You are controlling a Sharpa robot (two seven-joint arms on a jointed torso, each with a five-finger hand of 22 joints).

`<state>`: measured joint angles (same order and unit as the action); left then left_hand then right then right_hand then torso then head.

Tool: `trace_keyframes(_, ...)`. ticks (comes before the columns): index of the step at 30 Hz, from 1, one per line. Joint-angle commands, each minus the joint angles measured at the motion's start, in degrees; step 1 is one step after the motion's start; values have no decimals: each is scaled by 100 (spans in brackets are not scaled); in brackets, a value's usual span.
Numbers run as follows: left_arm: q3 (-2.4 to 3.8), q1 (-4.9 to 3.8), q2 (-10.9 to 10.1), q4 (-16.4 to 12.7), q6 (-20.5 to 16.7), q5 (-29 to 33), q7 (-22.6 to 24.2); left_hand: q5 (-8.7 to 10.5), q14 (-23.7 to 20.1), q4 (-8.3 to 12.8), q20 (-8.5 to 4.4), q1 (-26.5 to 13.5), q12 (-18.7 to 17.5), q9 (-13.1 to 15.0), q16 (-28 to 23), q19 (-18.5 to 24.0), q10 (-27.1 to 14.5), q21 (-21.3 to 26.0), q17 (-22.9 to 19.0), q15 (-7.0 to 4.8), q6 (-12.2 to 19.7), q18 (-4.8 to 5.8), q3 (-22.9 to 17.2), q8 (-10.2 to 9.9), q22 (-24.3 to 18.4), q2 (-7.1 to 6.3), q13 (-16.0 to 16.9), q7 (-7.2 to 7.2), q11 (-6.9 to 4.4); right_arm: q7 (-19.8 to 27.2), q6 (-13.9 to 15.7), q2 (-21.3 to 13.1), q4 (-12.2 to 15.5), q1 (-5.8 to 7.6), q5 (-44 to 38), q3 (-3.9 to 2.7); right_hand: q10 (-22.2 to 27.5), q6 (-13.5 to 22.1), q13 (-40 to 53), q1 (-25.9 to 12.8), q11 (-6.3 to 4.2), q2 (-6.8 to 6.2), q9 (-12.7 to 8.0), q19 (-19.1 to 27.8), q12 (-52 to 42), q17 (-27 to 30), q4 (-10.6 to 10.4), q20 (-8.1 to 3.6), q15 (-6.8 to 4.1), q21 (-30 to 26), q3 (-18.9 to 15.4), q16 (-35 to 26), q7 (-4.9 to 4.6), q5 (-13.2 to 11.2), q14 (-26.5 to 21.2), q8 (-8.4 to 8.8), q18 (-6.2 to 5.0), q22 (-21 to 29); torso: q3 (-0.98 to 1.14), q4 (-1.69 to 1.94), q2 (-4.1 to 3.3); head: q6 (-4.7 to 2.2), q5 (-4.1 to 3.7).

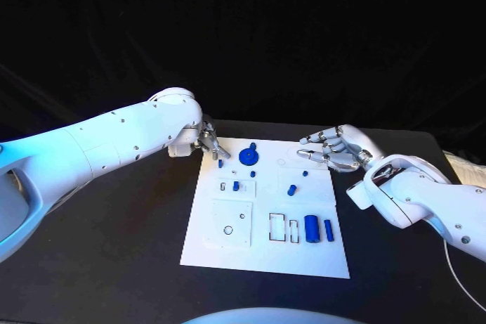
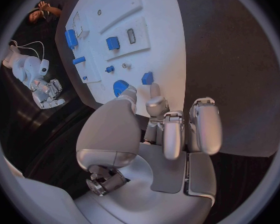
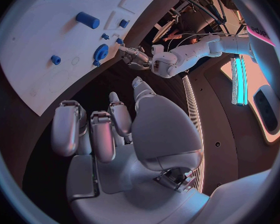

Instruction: Assemble the parts on the task board

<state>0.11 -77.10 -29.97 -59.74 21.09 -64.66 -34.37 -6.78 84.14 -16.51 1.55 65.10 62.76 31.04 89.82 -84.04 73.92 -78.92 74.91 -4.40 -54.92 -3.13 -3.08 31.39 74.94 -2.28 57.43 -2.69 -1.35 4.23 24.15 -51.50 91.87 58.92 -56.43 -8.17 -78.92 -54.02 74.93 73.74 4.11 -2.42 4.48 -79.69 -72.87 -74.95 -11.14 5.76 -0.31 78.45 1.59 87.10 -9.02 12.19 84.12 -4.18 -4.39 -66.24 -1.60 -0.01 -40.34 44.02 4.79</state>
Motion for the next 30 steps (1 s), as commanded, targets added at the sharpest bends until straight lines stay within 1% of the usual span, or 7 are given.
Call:
trace_keyframes(1,-2,0,33,2,242,55,48,5,586,21,-18,64,20,29,18,-174,27,-14,1509,-49,-46,0,28,35,169,64,0,9,-8,46,-86,6,3,-5,-16,0,36,-30,150,1,0,43,8,36,16,-963,-7,-15,0,-18,-39,-30,-6,35,456,-27,-30,4,1,5,1,5,1)
trace_keyframes(8,-12,4,66,47,333,62,7,-9,586,49,-32,216,29,79,18,-175,31,-14,1509,-61,-37,1,-2,74,177,124,4,21,-21,43,-90,3,6,-5,-16,0,36,-30,150,1,0,43,8,36,16,-963,-7,-15,0,-18,-39,-30,-6,35,456,-27,-30,4,0,0,0,11,7)
trace_keyframes(13,-19,15,99,97,365,63,-3,-10,586,54,-35,248,29,92,18,-177,32,-17,1509,-63,-36,2,-9,85,183,135,3,25,-24,41,-94,3,5,-5,-16,0,36,-30,150,1,0,43,8,36,16,-963,-7,-15,0,-18,-39,-30,-6,35,456,-27,-30,4,-2,-3,-1,19,4)
trace_keyframes(21,-29,49,152,156,365,63,8,-12,586,69,-41,332,36,126,18,-178,36,-17,1509,-70,-31,3,-32,110,189,161,7,35,-32,39,-100,3,5,-5,-16,0,36,-30,150,1,0,43,8,36,16,-963,-7,-15,0,-18,-39,-30,-6,35,456,-27,-30,4,-3,3,0,33,-13)
trace_keyframes(26,-31,56,164,175,327,63,13,-16,586,79,-48,419,41,155,18,-178,40,-12,1509,-78,-20,2,-82,128,189,214,9,45,-41,38,-103,4,3,-5,-16,0,36,-30,150,1,0,43,8,36,16,-963,-7,-15,0,-18,-39,-30,-6,35,456,-27,-30,4,1,5,5,40,-13)
trace_keyframes(30,-32,57,166,181,306,64,21,-20,586,129,-59,578,41,187,18,-181,41,-16,1509,-91,3,3,-193,144,200,290,8,62,-56,37,-106,5,1,-5,-16,0,39,-31,147,10,-1,53,8,39,18,-959,-10,-16,0,-23,-48,-33,-5,47,455,-26,-31,9,0,8,3,45,-18)
